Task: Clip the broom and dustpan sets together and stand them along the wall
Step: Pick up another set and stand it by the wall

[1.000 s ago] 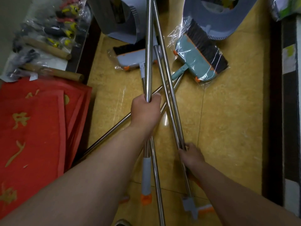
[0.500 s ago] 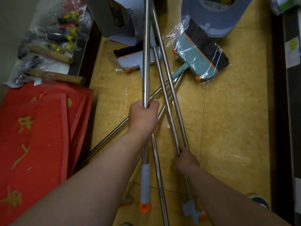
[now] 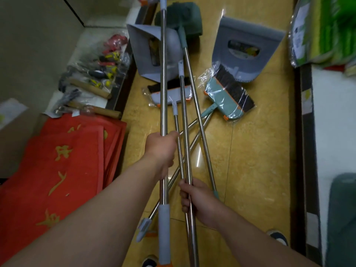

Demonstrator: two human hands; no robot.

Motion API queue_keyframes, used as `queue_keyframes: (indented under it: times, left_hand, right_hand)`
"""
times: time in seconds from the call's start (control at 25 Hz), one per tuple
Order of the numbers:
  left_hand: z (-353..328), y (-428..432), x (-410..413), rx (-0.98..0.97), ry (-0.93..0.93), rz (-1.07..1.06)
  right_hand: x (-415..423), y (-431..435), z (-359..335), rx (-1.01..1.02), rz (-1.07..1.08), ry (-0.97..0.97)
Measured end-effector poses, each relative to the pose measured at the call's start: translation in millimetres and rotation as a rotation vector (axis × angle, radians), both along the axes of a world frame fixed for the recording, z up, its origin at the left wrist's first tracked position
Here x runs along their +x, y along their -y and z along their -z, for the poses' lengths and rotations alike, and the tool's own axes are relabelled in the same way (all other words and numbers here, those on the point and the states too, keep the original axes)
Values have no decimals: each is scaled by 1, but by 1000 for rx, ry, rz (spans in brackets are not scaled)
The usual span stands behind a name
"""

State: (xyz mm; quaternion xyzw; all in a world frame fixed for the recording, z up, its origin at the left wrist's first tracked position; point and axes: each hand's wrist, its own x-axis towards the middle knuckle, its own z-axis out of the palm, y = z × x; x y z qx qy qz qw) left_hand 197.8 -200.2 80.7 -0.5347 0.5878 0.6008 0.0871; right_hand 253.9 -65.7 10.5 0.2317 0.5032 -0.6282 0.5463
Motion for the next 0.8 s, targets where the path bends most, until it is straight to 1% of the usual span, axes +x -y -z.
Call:
queue_keyframes:
  times: [0.12,0.2,0.28,0.4,0.52,0.6,0.68,0.8]
  left_hand:
    - [-51,5,-3,38,4,16]
    - [-90,8,-6,62,-5,24]
    - [-130,12,-9,91,-10,29]
    - [-184,16,-11,145,-17,66]
    - [-238,21,-9,173,11,87]
    - [-272,24,-7,169,9,110]
    - [-308,27,-6,180,-22,84]
    - [-368,28,-1,349,-79,52]
  right_hand:
    - [-10,8,-64,-60,84,-13]
    - [-21,11,-109,-45,165,-19]
    - [-32,11,-150,-43,195,-30]
    - [-45,12,-205,-67,101,-34]
    - [-66,16,-261,-19,-40,-142]
    - [-84,19,-298,-5,-76,-224]
    - [-100,18,-333,27,-98,-280]
    - [-125,14,-381,68,-131,-316]
